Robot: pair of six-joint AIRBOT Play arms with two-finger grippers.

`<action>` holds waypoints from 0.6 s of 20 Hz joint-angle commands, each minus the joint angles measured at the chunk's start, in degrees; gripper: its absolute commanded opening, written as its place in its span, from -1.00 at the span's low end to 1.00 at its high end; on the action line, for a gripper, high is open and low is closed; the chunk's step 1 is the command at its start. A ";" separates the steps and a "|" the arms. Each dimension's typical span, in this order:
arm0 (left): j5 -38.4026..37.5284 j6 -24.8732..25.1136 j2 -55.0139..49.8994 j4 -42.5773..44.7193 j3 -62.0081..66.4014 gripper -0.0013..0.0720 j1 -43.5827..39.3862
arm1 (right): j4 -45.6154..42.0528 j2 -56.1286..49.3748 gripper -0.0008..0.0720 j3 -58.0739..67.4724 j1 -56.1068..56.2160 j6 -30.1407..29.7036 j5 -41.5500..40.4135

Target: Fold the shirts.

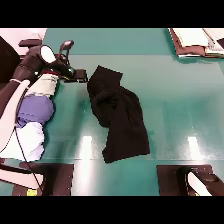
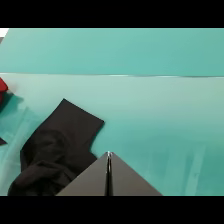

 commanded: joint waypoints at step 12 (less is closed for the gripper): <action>3.39 2.54 -9.33 -5.81 2.05 -0.90 -0.15 | -0.20 -6.78 -0.94 -7.93 0.07 0.09 12.74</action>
